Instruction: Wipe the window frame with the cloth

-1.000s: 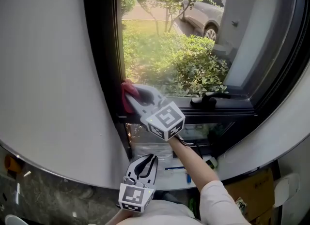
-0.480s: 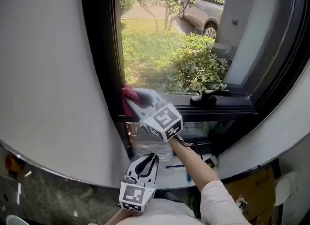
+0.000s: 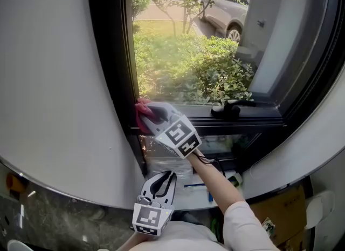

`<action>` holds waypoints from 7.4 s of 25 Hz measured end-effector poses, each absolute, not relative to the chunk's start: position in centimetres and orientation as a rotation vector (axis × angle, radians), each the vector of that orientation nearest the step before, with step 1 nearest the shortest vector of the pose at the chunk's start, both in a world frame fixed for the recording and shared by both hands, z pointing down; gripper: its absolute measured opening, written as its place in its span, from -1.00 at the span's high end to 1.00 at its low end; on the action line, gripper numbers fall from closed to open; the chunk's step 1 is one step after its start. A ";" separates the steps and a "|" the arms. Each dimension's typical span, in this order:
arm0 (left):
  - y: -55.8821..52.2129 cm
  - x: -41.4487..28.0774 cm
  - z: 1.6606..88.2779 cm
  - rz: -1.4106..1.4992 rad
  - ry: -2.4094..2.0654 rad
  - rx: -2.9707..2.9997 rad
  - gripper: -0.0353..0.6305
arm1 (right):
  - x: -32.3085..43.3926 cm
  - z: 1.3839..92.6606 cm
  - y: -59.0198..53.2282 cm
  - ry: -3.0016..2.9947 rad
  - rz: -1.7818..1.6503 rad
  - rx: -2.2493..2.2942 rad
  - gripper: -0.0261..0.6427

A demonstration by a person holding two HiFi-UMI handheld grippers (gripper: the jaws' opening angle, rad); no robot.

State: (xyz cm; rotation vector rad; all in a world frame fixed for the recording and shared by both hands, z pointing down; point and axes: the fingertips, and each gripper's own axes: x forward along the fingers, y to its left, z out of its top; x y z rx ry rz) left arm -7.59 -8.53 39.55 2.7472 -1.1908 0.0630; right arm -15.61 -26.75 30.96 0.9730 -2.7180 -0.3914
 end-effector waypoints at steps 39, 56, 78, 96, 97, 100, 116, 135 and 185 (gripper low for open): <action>-9.2 -9.8 40.6 0.092 -1.263 2.710 0.77 | -13.8 33.2 -28.3 -2.252 -0.453 1.417 0.70; -9.7 -10.2 41.4 0.123 -1.305 2.667 0.77 | -11.7 33.4 -28.6 -2.158 -0.488 1.481 0.70; -9.6 -10.2 42.1 0.127 -1.299 2.664 0.77 | -9.7 33.4 -28.7 -2.148 -0.455 1.506 0.70; -9.0 -10.0 41.1 0.104 -1.281 2.688 0.77 | -7.2 33.2 -28.4 -2.113 -0.428 1.562 0.70; -9.0 -10.0 41.1 0.104 -1.277 2.689 0.77 | -7.1 33.1 -28.4 -2.114 -0.427 1.562 0.70; -9.1 -9.8 41.1 0.098 -1.271 2.694 0.77 | -7.1 33.2 -28.5 -2.115 -0.426 1.561 0.70; -9.2 -10.1 41.2 0.103 -1.280 2.685 0.77 | -6.7 33.2 -28.4 -2.115 -0.408 1.566 0.70; -9.4 -9.7 41.2 0.102 -1.280 2.684 0.77 | -5.1 33.1 -28.3 -2.101 -0.389 1.591 0.70; -8.2 -8.6 41.1 0.094 -1.219 2.718 0.77 | 3.6 32.2 -27.1 -2.073 -0.324 1.780 0.70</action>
